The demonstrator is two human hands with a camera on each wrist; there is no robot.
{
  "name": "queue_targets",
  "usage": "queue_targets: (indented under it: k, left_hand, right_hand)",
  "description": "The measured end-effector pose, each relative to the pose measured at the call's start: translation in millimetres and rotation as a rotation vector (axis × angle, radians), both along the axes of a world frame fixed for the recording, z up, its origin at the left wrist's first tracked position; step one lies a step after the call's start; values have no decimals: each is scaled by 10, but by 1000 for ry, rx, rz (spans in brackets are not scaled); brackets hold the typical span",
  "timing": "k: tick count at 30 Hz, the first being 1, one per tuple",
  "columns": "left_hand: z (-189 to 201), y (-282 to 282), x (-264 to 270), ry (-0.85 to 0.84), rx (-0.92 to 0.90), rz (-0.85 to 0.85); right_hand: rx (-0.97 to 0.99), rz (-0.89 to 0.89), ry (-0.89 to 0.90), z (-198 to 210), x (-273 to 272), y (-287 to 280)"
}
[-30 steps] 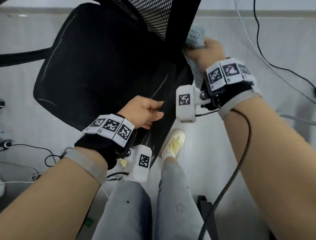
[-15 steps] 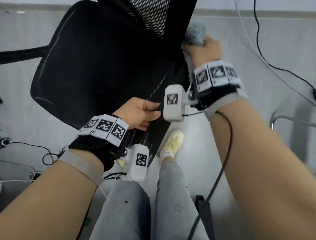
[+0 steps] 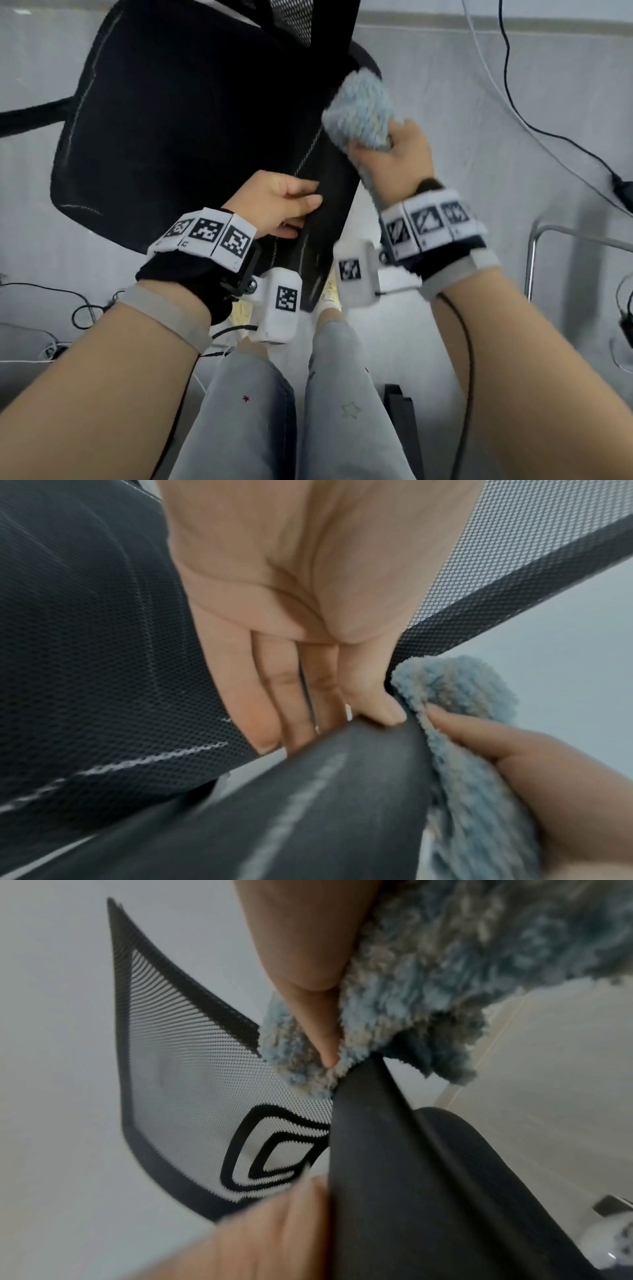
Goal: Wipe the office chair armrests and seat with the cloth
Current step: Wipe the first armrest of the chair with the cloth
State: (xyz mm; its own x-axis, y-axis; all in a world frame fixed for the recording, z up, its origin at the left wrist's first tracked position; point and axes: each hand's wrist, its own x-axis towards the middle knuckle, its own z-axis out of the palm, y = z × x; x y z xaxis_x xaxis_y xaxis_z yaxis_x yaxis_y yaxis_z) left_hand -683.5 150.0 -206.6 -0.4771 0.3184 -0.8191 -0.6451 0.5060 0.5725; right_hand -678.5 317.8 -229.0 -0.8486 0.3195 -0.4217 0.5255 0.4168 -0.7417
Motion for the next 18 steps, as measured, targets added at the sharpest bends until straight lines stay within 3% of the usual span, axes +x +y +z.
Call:
queue_targets:
  k: [5,8,12,18]
  left_hand:
    - [-25,-108,247,-86,53,-47]
    - [-88,-63,311,-49,65,23]
    - [-136,-68,345,-55,83,33]
    - [-205,-132,504,-67,123,-4]
  right_hand:
    - [-104,-61,45,5,-293,27]
    - [-203,-78,58,43,136,-102]
    - [-130,26,48,96,689,-248]
    - [-88,-26,51,103,82,-79]
